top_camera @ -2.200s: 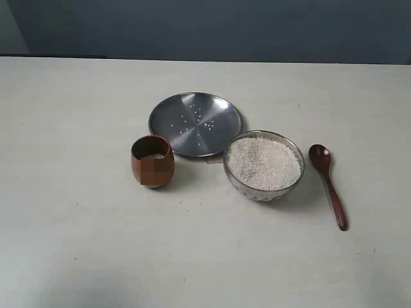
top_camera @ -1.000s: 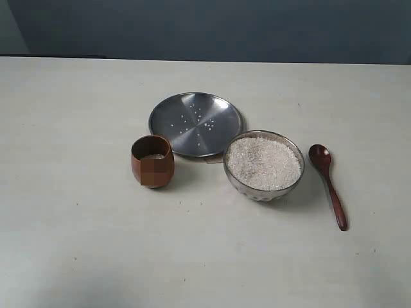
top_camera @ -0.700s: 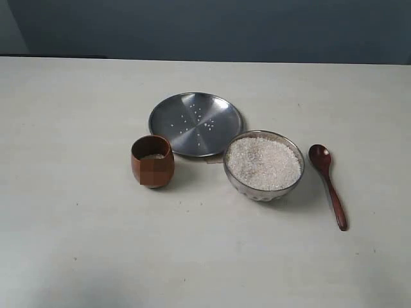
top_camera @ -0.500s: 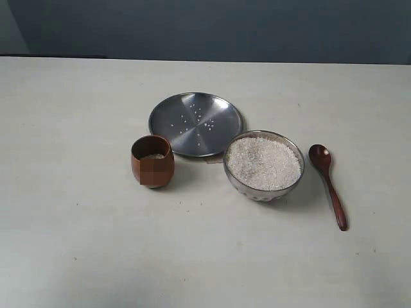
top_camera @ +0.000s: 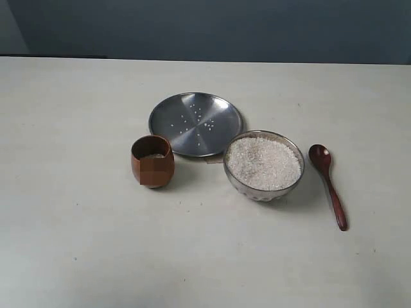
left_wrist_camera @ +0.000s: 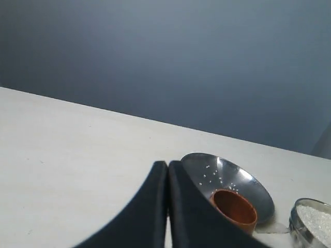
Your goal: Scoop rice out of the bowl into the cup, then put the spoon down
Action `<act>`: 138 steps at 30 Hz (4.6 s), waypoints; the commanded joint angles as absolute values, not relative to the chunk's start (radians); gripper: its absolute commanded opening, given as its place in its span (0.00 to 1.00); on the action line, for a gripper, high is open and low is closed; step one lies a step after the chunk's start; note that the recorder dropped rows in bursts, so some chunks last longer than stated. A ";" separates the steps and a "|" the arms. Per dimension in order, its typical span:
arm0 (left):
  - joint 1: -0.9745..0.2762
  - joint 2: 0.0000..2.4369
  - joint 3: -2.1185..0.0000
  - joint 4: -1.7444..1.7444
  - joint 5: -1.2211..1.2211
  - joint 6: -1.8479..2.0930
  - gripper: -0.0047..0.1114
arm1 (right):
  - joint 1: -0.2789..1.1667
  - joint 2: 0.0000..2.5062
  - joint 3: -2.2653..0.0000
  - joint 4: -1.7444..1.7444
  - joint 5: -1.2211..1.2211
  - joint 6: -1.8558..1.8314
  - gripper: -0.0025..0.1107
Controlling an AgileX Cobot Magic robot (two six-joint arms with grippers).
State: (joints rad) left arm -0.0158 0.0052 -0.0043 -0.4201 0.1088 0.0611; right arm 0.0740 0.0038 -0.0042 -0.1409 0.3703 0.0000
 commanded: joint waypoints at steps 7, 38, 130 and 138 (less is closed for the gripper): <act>-0.023 0.000 0.000 -0.455 0.006 0.056 0.04 | 0.069 0.000 0.000 -0.192 0.189 0.000 0.02; -0.023 0.000 0.000 -0.752 0.013 0.011 0.04 | 0.071 0.000 0.000 0.503 -0.165 0.072 0.02; -0.023 0.774 -0.438 -0.514 0.394 0.344 0.04 | 0.195 1.710 -0.713 0.208 0.409 -0.157 0.42; -0.023 0.774 -0.438 -0.497 0.406 0.344 0.04 | 0.195 1.712 -0.713 0.099 0.503 -0.071 0.42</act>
